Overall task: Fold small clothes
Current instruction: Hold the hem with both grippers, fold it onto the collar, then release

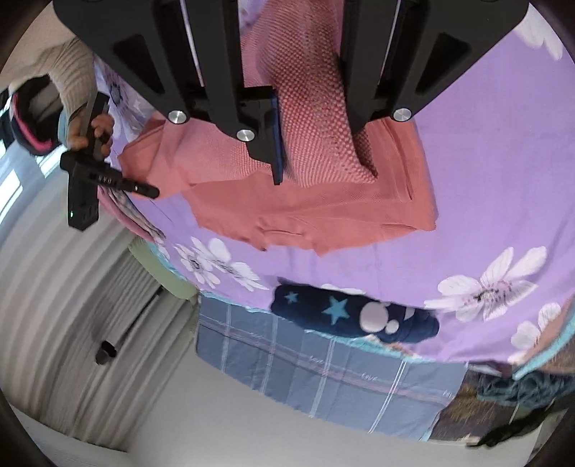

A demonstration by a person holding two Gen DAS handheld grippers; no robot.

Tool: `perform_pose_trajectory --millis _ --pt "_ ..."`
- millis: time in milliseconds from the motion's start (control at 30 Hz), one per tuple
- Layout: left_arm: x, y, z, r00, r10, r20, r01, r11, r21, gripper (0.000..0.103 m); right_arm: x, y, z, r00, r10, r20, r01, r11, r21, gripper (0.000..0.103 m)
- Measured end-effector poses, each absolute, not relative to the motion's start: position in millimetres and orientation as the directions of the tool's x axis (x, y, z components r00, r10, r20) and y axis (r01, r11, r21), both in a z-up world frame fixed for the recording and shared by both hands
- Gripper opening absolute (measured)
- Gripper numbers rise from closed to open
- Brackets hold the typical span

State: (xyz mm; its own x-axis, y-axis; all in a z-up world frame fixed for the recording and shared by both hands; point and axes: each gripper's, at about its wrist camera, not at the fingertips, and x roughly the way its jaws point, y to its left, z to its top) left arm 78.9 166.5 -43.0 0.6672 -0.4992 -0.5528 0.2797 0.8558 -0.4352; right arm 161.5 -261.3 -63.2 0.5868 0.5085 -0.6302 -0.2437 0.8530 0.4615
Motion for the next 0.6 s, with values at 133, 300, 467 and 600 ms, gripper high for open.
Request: perform_pose_trajectory --millis 133,300,467,600 --pt "108.4 171.4 -74.0 0.635 -0.488 -0.599 0.233 0.86 -0.454 0.009 184.7 -259.7 -90.5 0.548 0.503 -0.668 -0.206 0.855 0.476 0.005" --pt "120.9 178.3 -104.8 0.604 -0.489 -0.629 0.184 0.854 -0.487 0.01 189.1 -258.9 -102.7 0.535 0.499 -0.682 -0.212 0.86 0.463 0.006" --pt "114.1 178.5 -100.0 0.609 -0.494 -0.62 0.189 0.85 -0.491 0.027 183.4 -260.1 -97.1 0.532 0.496 -0.686 -0.218 0.864 0.455 0.015" --pt "90.1 171.1 -83.5 0.616 -0.474 -0.629 0.237 0.873 -0.426 0.046 161.2 -264.7 -86.4 0.525 0.5 -0.689 -0.247 0.864 0.438 0.028"
